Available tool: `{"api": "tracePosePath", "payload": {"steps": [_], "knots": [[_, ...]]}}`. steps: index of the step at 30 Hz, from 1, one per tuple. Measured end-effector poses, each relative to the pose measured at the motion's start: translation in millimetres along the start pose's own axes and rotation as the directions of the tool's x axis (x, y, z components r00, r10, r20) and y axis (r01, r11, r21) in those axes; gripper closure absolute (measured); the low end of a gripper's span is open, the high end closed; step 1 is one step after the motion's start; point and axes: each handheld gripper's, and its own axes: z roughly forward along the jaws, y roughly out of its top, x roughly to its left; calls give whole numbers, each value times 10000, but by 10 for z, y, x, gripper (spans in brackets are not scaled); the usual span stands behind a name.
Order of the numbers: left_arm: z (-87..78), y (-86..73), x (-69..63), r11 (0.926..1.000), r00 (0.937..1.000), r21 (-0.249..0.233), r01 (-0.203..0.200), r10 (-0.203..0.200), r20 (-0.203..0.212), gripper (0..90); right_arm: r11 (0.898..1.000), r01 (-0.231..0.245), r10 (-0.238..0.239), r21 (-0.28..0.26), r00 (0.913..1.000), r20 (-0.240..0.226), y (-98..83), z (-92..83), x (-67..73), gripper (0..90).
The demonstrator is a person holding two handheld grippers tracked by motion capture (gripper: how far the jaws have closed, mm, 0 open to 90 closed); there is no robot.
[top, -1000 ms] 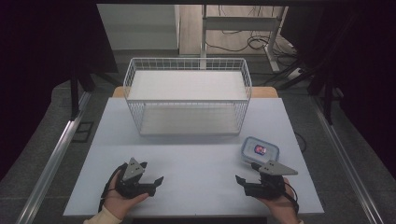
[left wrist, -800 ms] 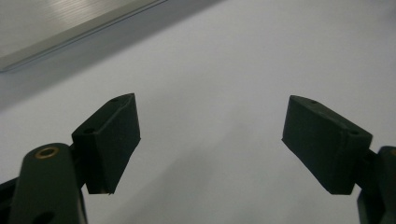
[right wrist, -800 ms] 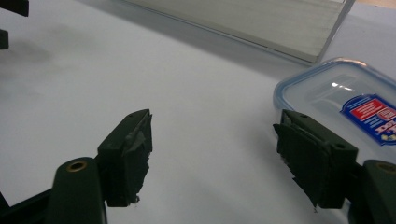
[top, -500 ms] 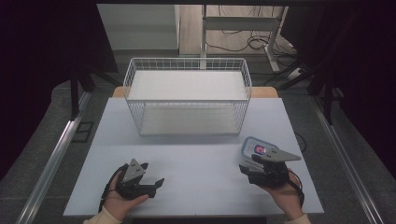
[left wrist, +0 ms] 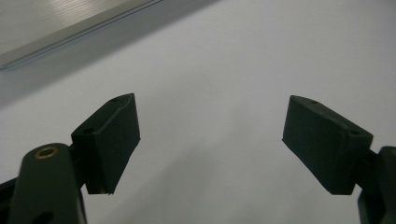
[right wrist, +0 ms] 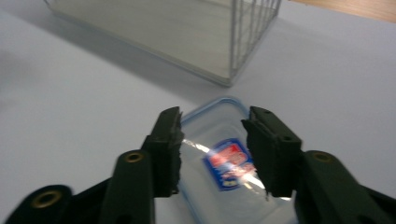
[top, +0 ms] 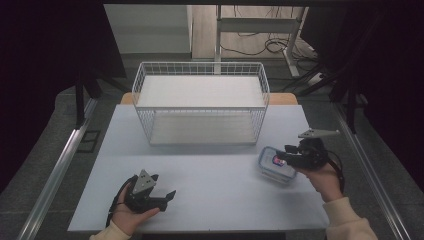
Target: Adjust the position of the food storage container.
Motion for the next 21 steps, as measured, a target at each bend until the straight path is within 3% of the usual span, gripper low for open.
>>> {"api": "tracePosePath", "payload": {"steps": [1,4,9,13,14,21], "knots": [[-5,1,0,10000,10000,-33,-11,11,-19,182,9988,314,-322,380,9993,197,59,27,-67,628],[-7,-1,6,10000,10000,-51,-11,10,-33,182,9965,490,-516,675,9979,387,127,73,-157,750],[-1,-6,8,10000,10000,-24,-26,26,-25,183,9792,1222,-1392,1619,9854,985,205,218,-294,890],[-5,-6,13,10000,10000,-53,-13,13,-58,182,9728,1360,-1589,1872,9808,1131,226,326,-384,895],[-4,-8,18,10000,10000,-46,4,-4,-63,183,9670,1385,-1665,2139,9789,1188,230,427,-449,896],[-2,-14,17,10000,10000,-25,23,-23,-36,183,9373,1881,-2358,2934,9622,1364,200,679,-579,897]]}}
